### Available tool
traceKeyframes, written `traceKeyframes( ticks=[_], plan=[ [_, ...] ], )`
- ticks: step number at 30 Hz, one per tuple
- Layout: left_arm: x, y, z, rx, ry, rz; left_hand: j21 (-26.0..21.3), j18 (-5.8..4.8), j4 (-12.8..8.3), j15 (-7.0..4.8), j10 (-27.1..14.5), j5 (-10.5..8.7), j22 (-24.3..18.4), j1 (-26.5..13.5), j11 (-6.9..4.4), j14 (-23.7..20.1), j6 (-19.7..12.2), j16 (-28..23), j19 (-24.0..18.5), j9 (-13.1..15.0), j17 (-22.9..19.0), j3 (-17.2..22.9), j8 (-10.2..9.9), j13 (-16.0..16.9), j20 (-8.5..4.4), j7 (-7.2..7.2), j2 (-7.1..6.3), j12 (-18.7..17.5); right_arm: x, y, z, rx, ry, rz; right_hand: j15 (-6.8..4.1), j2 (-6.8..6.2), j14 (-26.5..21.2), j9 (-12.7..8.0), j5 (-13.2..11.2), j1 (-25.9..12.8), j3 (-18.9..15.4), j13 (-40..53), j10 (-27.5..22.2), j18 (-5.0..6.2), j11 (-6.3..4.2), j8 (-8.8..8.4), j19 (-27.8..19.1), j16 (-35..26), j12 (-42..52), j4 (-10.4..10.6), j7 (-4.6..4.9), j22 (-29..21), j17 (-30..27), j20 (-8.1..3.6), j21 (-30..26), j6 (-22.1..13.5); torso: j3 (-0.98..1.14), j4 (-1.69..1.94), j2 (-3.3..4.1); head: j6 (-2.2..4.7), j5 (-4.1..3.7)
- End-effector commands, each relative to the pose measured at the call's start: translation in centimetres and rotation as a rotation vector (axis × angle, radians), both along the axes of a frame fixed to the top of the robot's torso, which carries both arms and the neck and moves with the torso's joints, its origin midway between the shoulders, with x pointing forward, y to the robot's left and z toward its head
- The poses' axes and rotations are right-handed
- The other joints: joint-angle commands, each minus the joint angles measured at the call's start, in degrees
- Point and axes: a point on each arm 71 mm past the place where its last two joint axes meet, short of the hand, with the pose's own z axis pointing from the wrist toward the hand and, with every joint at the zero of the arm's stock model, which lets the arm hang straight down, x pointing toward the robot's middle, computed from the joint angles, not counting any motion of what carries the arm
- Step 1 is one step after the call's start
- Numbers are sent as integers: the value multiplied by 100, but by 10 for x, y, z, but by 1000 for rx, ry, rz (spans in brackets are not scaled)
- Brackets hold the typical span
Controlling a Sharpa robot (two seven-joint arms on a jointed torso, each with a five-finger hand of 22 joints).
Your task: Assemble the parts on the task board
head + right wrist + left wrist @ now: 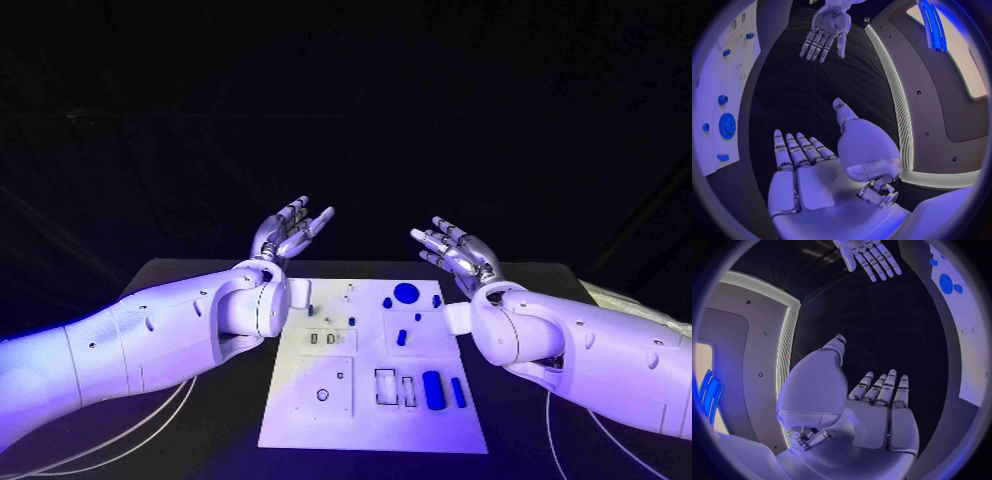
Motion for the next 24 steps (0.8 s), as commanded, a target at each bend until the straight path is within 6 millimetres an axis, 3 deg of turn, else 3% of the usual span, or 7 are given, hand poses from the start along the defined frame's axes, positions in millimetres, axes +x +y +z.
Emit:
traceKeyframes(
  ticks=[1,7,9,12,13,15,24],
  plan=[
    [0,-6,2,-19,-12,-80,70,104,64,66,322,29,32,300,96,283,276,74,131,32,33,59,68,33,84,814,71,48,0,14,-1,-28,18,240,70,88,753,45,-87,575,112,59,732,255,83,70,600,116,106,-309,935,74,63,46,130,444,-1,0,1,-1,1],
    [0,-6,2,-19,-12,-80,284,45,-81,127,1210,41,134,490,184,1195,976,229,823,89,123,171,169,95,83,821,148,144,5,17,-1,-60,30,340,-173,79,3146,149,-119,866,209,194,2636,524,-46,229,2187,608,411,-553,895,280,243,33,592,1555,-1,0,1,-1,1],
    [0,-6,2,-19,-12,-80,542,80,-152,91,1792,35,256,503,147,2036,1460,407,1648,129,209,164,249,132,82,816,194,213,6,18,-1,-69,34,364,-292,74,3560,187,-144,960,274,208,3320,661,-153,300,2499,694,549,-663,820,303,224,31,728,2150,-1,0,1,-1,1],
    [0,-6,2,-19,-12,-80,903,207,-241,-44,2750,26,407,491,43,2680,2207,588,2746,189,264,116,387,193,62,799,258,346,6,18,-1,-73,36,375,-386,63,3880,209,-161,1009,343,191,3626,739,-241,342,2749,719,577,-765,749,308,210,16,829,2689,-1,0,1,-1,1],
    [-1,15,1,-37,-4,-75,1008,275,-272,-115,3308,24,441,479,-5,2905,2586,667,3016,220,285,90,462,232,55,781,285,447,23,-11,17,-318,-220,219,-423,64,4007,224,-159,1023,379,186,3747,751,-276,370,2857,730,586,-801,717,312,208,-6,874,2963,19,-24,96,105,-56],
    [-3,17,3,-33,-7,-81,1128,383,-338,-229,3766,22,465,464,-88,3258,3225,761,3365,256,303,31,570,237,45,722,330,537,23,-12,19,-348,-241,215,-506,54,4266,240,-175,1060,467,182,3971,763,-352,407,3083,751,583,-852,656,325,211,-72,973,3433,23,-29,136,129,-77],
    [-15,23,8,-34,-5,-105,1303,436,-608,-474,4348,21,443,547,-270,4149,3758,872,4233,201,399,-117,510,215,-149,558,421,486,27,-23,31,-469,-303,195,-827,-130,5120,257,-295,1191,993,189,4640,739,-561,387,3972,790,437,-869,493,525,267,-470,1560,4323,13,-2,319,236,-116]
  ],
)
